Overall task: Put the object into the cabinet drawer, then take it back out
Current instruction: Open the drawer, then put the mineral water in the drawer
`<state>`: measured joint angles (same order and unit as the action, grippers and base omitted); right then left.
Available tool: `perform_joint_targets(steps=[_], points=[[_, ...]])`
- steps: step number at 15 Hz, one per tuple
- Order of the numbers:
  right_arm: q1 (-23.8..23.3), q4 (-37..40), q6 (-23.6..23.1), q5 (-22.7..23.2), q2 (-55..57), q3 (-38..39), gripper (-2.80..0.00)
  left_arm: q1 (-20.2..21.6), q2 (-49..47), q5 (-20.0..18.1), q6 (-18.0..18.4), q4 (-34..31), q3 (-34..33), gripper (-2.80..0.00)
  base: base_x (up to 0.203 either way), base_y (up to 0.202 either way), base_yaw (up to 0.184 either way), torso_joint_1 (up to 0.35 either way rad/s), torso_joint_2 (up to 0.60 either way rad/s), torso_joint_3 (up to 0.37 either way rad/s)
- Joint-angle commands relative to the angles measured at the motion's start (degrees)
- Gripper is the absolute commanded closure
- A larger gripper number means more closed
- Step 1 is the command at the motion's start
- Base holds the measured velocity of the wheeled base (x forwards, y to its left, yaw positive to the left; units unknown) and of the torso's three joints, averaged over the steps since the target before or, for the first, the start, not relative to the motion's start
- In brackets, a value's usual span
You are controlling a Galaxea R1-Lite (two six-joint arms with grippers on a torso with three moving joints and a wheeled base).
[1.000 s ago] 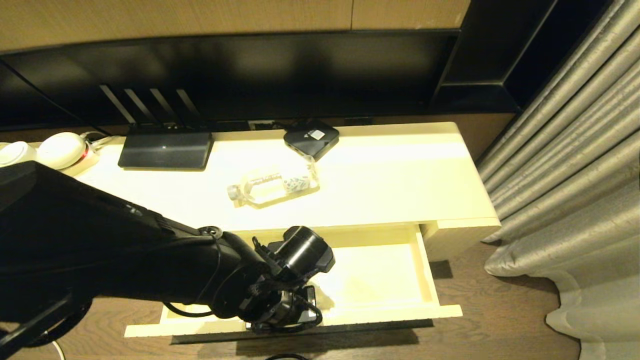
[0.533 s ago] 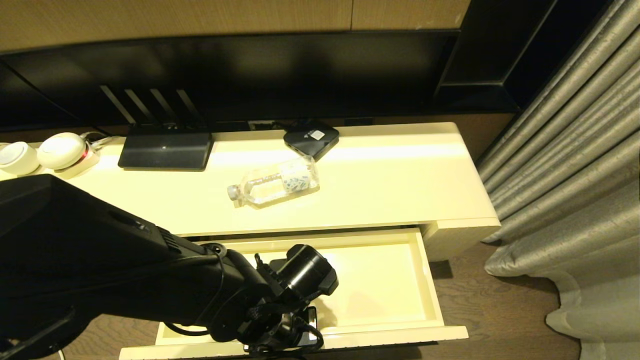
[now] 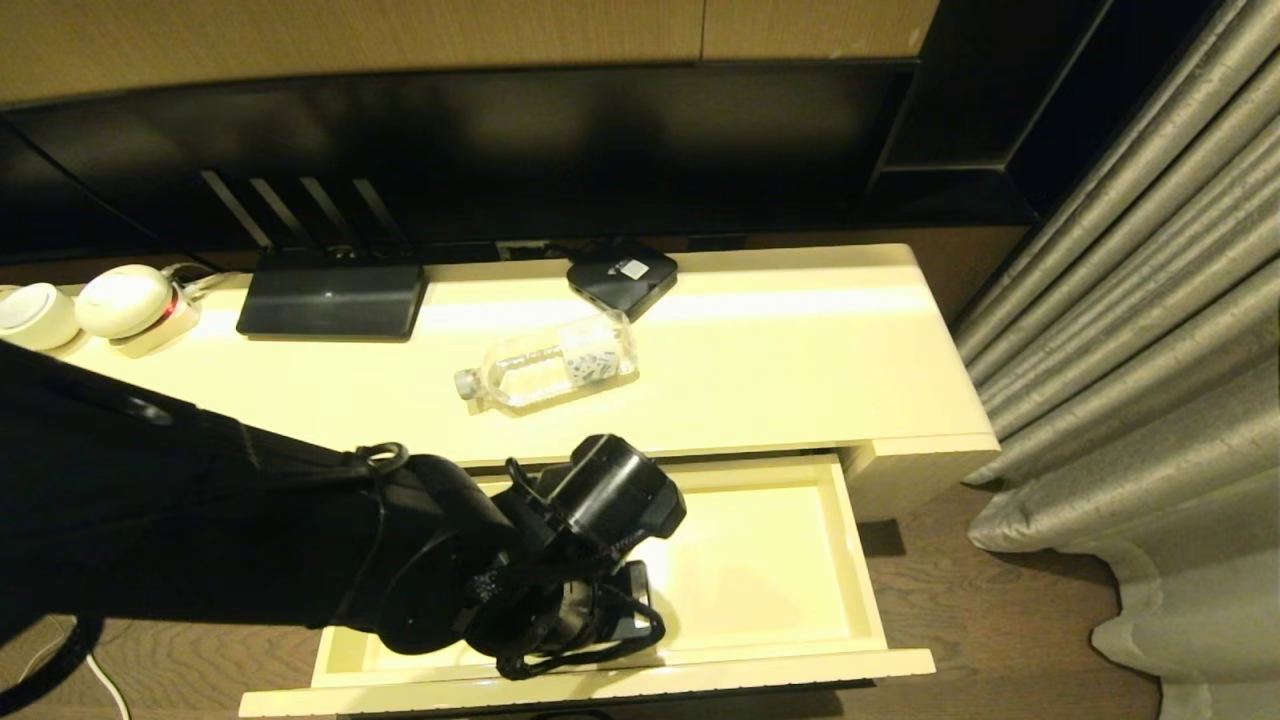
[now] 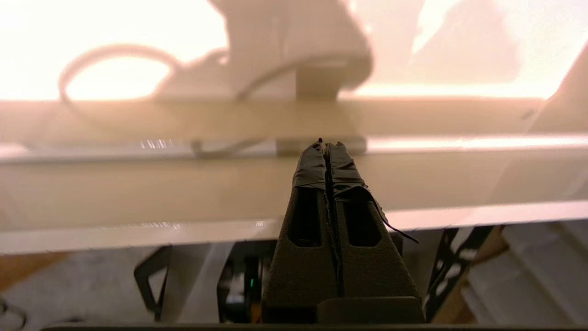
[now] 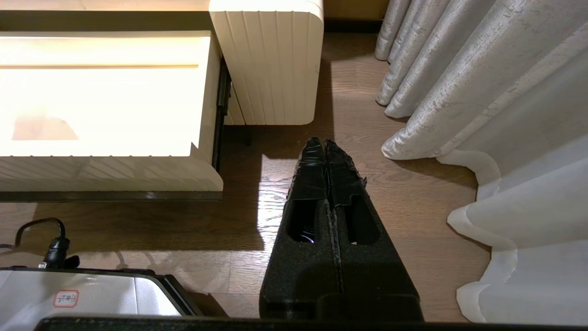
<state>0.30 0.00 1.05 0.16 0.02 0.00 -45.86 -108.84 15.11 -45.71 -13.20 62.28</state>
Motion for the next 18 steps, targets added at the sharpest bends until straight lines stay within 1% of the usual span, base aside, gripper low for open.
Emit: perform_joint_targets(steps=[1,3,4,5,6,7,9,10,12,14,15,16,17,18], points=[[0.0,0.0,0.0,0.0,0.1,0.0,0.0,0.2,4.6,1.8,1.3,-0.2,2.7,0.0,0.0,0.0,0.0,0.0,0.0,0.0],[0.0,0.0,0.0,0.0,0.1,0.0,0.0,0.2,8.1,3.1,3.5,-0.5,3.5,0.0,0.0,0.0,0.0,0.0,0.0,0.0],[0.0,0.0,0.0,0.0,0.1,0.0,0.0,0.2,10.0,4.8,6.7,-0.7,3.5,0.0,0.0,0.0,0.0,0.0,0.0,0.0],[0.0,0.0,0.0,0.0,0.1,0.0,0.0,0.2,12.2,6.4,11.9,-1.1,3.4,0.0,0.0,0.0,0.0,0.0,0.0,0.0],[0.0,0.0,0.0,0.0,0.1,0.0,0.0,0.5,14.4,7.3,18.7,-2.4,3.4,0.0,0.0,0.0,0.0,0.0,0.0,0.0],[0.0,0.0,0.0,0.0,0.1,0.0,0.0,1.3,16.2,7.7,23.9,-4.0,3.4,0.0,0.0,0.0,0.0,0.0,0.0,0.0],[0.0,0.0,0.0,0.0,0.1,0.0,0.0,5.1,20.1,8.5,40.5,-7.0,3.7,0.0,0.0,0.0,0.0,0.0,0.0,0.0],[0.0,0.0,0.0,0.0,0.1,0.0,0.0,7.4,22.3,8.7,47.6,-7.8,3.9,0.0,0.0,0.0,0.0,0.0,0.0,0.0],[0.0,0.0,0.0,0.0,0.1,0.0,0.0,11.3,25.4,8.9,64.5,-8.3,4.4,0.0,0.0,0.0,0.0,0.0,0.0,0.0],[0.0,0.0,0.0,0.0,0.1,0.0,0.0,14.2,27.2,9.0,78.4,-8.5,6.2,0.0,0.0,0.0,0.0,0.0,0.0,0.0],[0.0,0.0,0.0,0.0,0.1,0.0,0.0,15.2,27.4,9.0,84.5,-8.4,8.4,0.0,0.0,0.0,0.0,0.0,0.0,0.0],[0.0,0.0,0.0,0.0,0.1,0.0,0.0,15.5,27.1,9.1,88.2,-8.3,10.6,0.0,0.0,0.0,0.0,0.0,0.0,0.0],[0.0,0.0,0.0,0.0,0.1,0.0,0.0,15.7,26.2,9.2,90.3,-8.6,11.5,0.0,0.0,0.0,0.0,0.0,0.0,0.0],[0.0,0.0,0.0,0.0,0.1,0.0,0.0,15.7,25.7,9.2,93.9,-8.5,11.6,0.0,0.0,0.0,0.0,0.0,0.0,0.0]])
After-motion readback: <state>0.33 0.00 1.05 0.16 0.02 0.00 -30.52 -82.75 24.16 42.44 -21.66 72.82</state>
